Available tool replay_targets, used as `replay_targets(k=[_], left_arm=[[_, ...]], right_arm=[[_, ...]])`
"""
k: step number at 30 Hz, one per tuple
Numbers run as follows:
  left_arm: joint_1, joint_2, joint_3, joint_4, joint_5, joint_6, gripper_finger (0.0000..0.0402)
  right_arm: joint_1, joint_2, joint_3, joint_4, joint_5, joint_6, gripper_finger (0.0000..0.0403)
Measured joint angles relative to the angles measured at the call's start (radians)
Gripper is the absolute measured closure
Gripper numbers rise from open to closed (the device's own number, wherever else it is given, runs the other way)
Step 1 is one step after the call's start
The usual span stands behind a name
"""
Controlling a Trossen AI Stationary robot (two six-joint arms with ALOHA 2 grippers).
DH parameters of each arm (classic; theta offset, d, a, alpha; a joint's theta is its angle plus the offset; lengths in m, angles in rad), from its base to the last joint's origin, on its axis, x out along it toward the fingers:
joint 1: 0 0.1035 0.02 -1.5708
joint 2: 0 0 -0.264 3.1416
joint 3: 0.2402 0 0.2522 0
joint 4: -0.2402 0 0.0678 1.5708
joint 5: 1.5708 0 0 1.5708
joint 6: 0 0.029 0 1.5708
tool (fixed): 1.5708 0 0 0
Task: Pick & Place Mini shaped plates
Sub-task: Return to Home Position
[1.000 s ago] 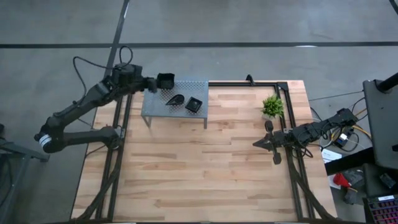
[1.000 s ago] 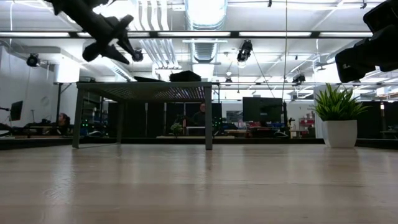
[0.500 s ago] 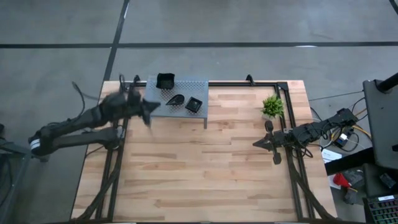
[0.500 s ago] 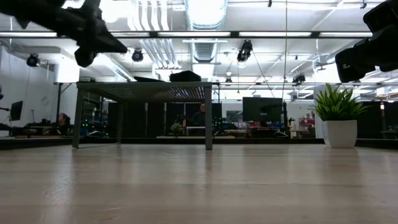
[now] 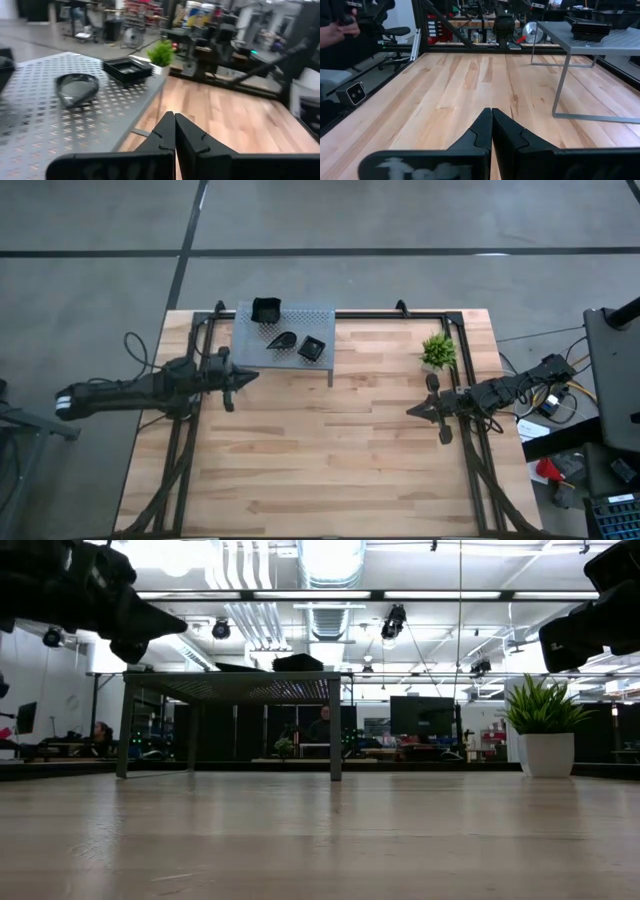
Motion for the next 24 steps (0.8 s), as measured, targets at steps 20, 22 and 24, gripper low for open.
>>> replay_targets(k=[20, 22, 24], left_arm=[[-0.008, -0.313, -0.15, -0.117, 0.06, 0.024, 0.0401], [-0.008, -0.312, -0.149, -0.136, 0.046, 0.043, 0.0401], [-0.008, -0.298, -0.147, -0.132, 0.029, 0.047, 0.0401]], right_arm=[[0.0, 0.0, 0.0, 0.0, -0.002, 0.002, 0.0394], [0.0, 0.0, 0.0, 0.0, -0.002, 0.002, 0.0394], [0.0, 0.0, 0.0, 0.0, -0.002, -0.001, 0.0394]])
